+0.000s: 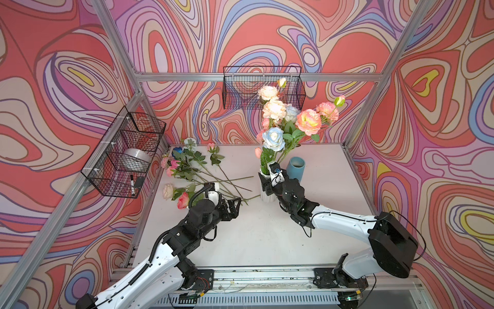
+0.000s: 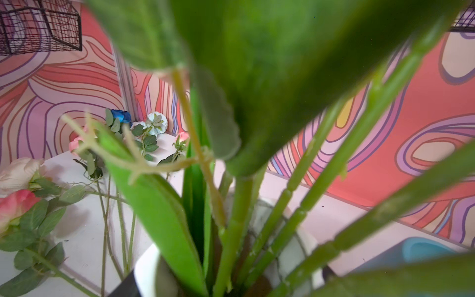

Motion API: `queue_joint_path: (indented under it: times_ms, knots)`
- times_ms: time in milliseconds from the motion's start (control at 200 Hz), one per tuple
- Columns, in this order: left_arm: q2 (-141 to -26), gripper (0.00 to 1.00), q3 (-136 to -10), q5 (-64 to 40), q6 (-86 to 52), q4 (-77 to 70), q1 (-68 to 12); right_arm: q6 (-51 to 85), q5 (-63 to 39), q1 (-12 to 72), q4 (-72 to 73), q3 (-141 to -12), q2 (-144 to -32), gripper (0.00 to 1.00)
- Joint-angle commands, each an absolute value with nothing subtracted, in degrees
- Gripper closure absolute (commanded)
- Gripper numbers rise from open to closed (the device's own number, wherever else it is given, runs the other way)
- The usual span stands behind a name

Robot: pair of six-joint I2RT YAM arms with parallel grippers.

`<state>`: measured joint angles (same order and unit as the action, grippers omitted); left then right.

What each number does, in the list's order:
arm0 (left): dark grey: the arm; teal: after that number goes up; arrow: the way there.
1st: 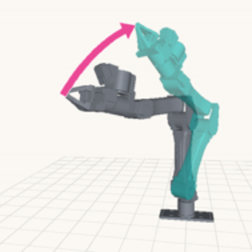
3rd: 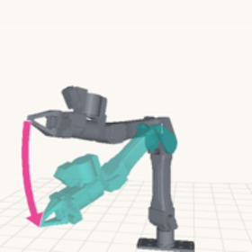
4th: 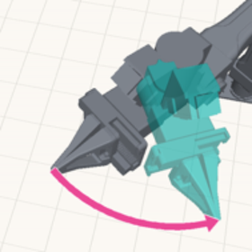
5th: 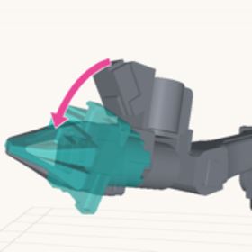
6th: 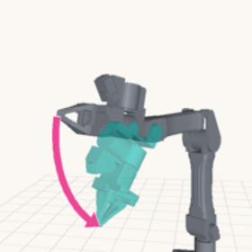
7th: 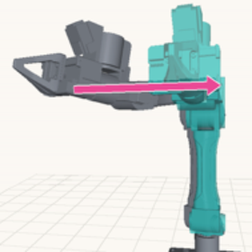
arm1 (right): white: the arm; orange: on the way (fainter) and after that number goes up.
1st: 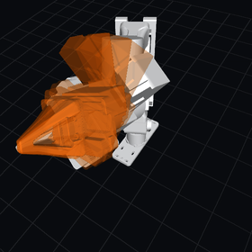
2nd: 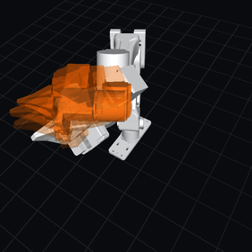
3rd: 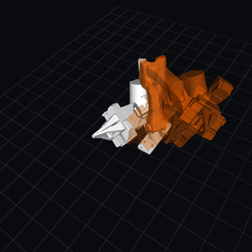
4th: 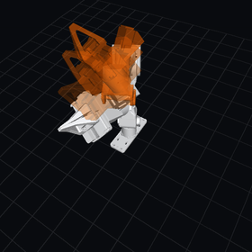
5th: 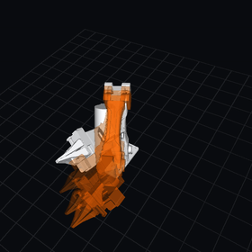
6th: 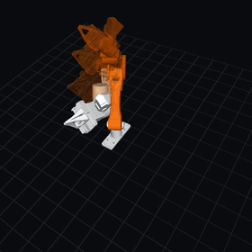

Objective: Arrange flowers in a vase
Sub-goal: Pick up the vase from the center of the table, then place the vase at the top-center of the table.

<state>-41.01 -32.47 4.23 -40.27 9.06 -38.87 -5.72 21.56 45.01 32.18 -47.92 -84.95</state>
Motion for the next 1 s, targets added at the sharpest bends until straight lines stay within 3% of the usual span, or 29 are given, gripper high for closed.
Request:
queue_joint_path:
  times_ms: [0,611,996]
  knots:
    - [-41.15,0.15,-33.52,5.74,-39.45,11.43,-38.26,-6.67,18.85,44.13,39.08,-53.57,-83.93,1.0]
    - [-41.82,0.15,-35.43,4.13,-38.01,13.53,-37.44,-5.65,13.82,34.36,41.47,-75.23,-106.17,1.0]
    - [-43.48,0.15,-35.9,3.45,-37.44,12.27,-36.79,-1.57,10.98,30.41,37.53,-83.14,-114.48,1.0]
